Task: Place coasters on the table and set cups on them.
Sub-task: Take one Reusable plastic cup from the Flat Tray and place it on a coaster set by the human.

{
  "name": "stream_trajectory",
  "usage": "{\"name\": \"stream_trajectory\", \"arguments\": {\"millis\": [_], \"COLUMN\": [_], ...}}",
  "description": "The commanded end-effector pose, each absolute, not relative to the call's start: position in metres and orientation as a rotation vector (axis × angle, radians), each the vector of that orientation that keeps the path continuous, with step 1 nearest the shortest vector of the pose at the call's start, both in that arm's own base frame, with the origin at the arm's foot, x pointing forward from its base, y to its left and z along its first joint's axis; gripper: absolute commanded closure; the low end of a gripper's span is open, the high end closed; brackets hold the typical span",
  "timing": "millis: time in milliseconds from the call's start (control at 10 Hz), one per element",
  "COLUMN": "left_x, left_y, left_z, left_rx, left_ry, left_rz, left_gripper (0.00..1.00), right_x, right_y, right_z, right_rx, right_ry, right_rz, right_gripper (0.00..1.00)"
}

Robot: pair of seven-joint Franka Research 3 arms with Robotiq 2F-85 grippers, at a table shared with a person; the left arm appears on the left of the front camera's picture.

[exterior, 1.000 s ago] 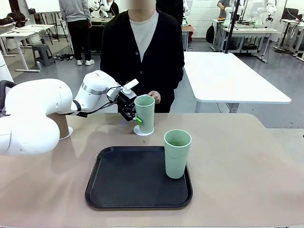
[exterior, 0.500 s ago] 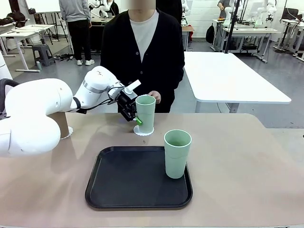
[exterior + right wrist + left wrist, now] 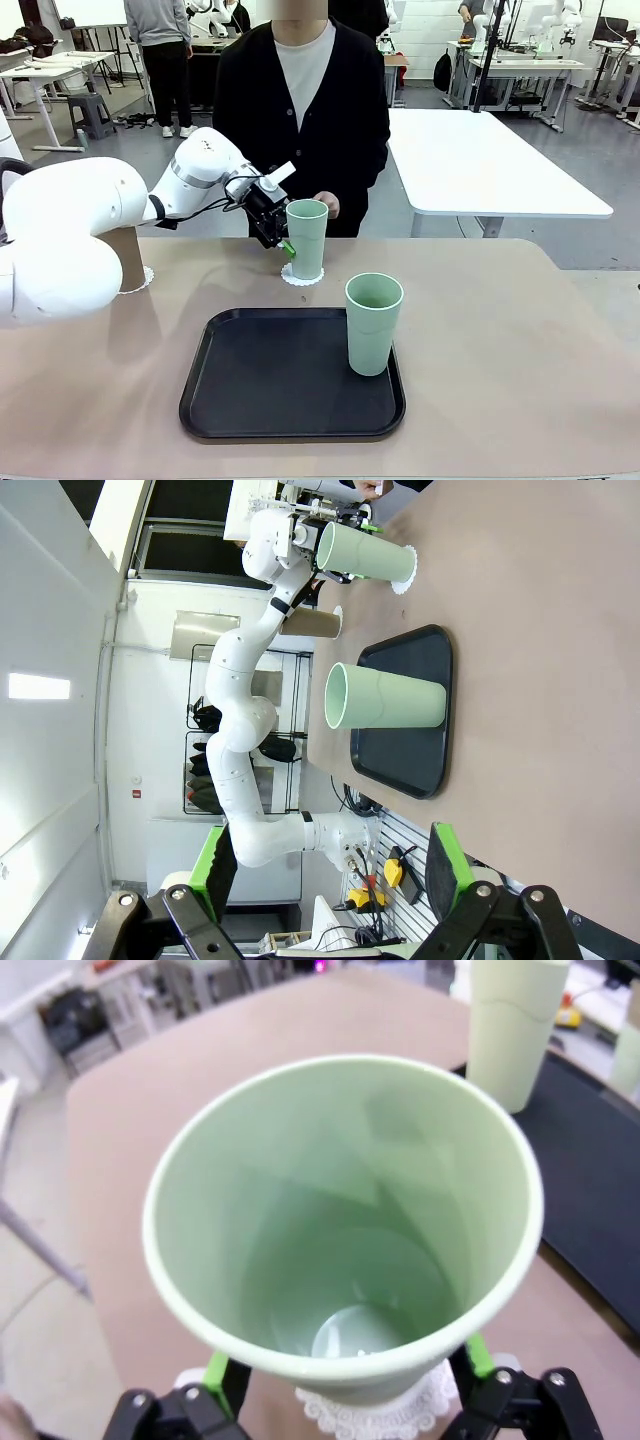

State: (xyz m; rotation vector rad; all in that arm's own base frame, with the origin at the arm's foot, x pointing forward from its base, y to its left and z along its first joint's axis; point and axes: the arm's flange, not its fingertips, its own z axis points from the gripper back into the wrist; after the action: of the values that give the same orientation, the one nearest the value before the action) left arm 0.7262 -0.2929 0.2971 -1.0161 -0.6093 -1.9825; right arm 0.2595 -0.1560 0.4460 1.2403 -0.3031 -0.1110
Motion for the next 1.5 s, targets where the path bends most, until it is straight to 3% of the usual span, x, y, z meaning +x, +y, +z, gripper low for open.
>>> {"name": "stream_trajectory", "arguments": {"millis": [0,900,1200,1400], "left_x": [0.735,0.694,0.649,0.616], "left_y": [-0.293,-0.259,-0.249,-0.250], "left_z": [0.309,0.375,0.418,0.441], "left_rx": [-0.956,-0.538,-0.357,-0.373], "left_ry": [-0.559,-0.420,-0.383,-0.305], "left_rz": [-1.968,-1.947,-1.780,-1.710], "left_gripper": [0.00,0.00,0.00,0.00], "right_x": [0.262,0.262,0.262,0.262], "right_y": [-0.156,-0.156,-0.156,-0.156], "right_z": [0.447,0.447,0.447,0.447], "right_rx": [1.266,1.266,1.266,1.266], "right_ry": [-0.326,-0.326,-0.326,-0.326], "right_rz": [-0.098,-0.098,-0.098,-0.098], "right_gripper": [0.00,0.00,0.00,0.00]}}
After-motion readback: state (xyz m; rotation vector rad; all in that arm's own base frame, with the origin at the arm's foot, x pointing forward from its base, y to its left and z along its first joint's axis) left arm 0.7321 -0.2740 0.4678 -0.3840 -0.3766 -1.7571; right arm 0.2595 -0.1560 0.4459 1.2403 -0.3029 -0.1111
